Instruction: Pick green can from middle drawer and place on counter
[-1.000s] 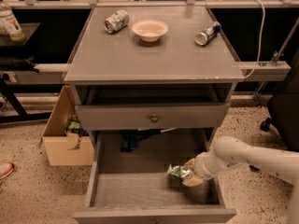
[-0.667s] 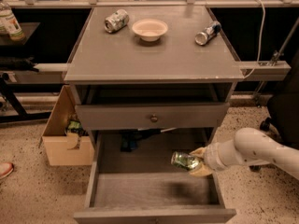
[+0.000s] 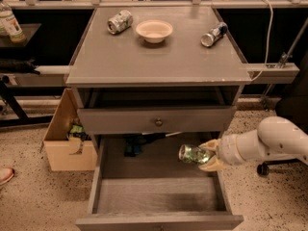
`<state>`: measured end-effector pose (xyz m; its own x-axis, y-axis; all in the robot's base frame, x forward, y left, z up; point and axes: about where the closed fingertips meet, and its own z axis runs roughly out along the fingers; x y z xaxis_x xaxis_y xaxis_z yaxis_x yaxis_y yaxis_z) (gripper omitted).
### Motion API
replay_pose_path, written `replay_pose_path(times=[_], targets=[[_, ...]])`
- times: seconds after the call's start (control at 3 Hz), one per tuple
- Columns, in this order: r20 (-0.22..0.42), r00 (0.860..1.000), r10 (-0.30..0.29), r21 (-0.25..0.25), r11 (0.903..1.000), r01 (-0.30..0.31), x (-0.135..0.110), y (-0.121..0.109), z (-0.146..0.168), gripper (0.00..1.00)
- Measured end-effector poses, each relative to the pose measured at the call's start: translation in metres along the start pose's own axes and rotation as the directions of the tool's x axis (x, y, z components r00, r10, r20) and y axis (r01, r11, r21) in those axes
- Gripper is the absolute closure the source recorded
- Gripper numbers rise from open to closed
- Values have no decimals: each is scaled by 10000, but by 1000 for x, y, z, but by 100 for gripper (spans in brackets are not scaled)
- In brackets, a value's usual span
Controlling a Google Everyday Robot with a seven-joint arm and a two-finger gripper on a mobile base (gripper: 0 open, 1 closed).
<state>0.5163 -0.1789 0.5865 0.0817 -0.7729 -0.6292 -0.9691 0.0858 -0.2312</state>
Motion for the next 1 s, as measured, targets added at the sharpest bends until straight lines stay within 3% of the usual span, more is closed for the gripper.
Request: replay_pose_path(times=[0.33, 0.67, 1.0], targets=[[-35, 9989, -468, -156, 9988, 467, -22, -10, -12, 100], [-18, 9915, -1297, -456, 9905, 1295, -80, -42, -57, 100], [-236, 9826, -1842, -456, 9820, 1830, -117, -62, -92, 100]])
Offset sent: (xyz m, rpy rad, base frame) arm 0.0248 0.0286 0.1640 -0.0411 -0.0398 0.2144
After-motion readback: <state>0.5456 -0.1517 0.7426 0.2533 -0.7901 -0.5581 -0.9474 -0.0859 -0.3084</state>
